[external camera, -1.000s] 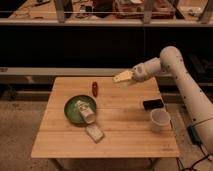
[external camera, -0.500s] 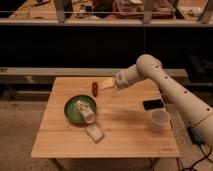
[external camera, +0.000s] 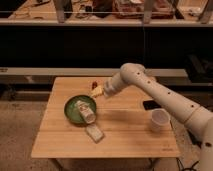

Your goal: Pick up the ceramic bowl

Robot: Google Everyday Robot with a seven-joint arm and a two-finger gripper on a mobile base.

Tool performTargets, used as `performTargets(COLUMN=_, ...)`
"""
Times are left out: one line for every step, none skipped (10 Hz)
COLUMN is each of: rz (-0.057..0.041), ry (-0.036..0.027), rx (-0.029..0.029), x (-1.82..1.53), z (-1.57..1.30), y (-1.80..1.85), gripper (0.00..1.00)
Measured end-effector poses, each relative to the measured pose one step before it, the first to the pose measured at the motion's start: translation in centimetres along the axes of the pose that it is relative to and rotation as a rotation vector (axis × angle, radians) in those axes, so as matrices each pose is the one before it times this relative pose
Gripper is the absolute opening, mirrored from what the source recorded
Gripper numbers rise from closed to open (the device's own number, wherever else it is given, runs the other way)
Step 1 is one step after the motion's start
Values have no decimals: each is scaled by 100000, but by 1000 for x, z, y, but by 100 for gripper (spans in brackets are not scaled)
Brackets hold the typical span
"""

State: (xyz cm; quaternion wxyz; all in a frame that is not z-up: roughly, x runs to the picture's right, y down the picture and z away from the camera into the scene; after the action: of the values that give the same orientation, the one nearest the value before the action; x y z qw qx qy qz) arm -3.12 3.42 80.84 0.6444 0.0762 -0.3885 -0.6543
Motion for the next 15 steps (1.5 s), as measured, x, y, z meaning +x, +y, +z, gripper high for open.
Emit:
performTargets(rz=1575, ry=-1322, rx=-1411, x=157, z=1594, y=666, gripper=65)
performTargets(rz=873, ry=-1121, rx=386, x=-21, z=1031, y=116, gripper=65)
performTargets(rz=28, ry=140, rx=143, x=117, z=-42, y=-111, gripper=65)
performTargets(rz=410, ry=41, rx=-175, x=-108, z=-96, y=309, gripper=65)
performTargets(rz=-131, ry=-59, rx=63, x=10, z=33, y=-98, gripper=65)
performTargets(rz=-237, ry=-199, rx=81, x=3, z=135, y=-154, gripper=65)
performTargets(rz=118, ry=121, rx=-39, x=18, z=-65, y=72, gripper=65)
performTargets(rz=258, ry=206, rx=-194, x=37, z=-121, y=201, gripper=65)
performTargets(rz=55, ry=-114, rx=-245, x=67, z=157, y=135, gripper=65)
performTargets(rz=412, ry=120, rx=-1031, x=414, z=464, y=593, gripper=65)
performTargets(rz=464, ry=198, rx=-1997, x=735, z=1031, y=1032, gripper=65)
performTargets(rz=-296, ry=414, rx=-3452, x=1010, z=1308, y=1023, gripper=65)
performTargets(rz=92, ry=407, rx=-2297, x=575, z=650, y=617, gripper=65)
performTargets(rz=481, ry=241, rx=-2116, x=581, z=723, y=533, gripper=65)
performTargets(rz=301, ry=-125, rx=-1020, x=293, z=473, y=102, gripper=65)
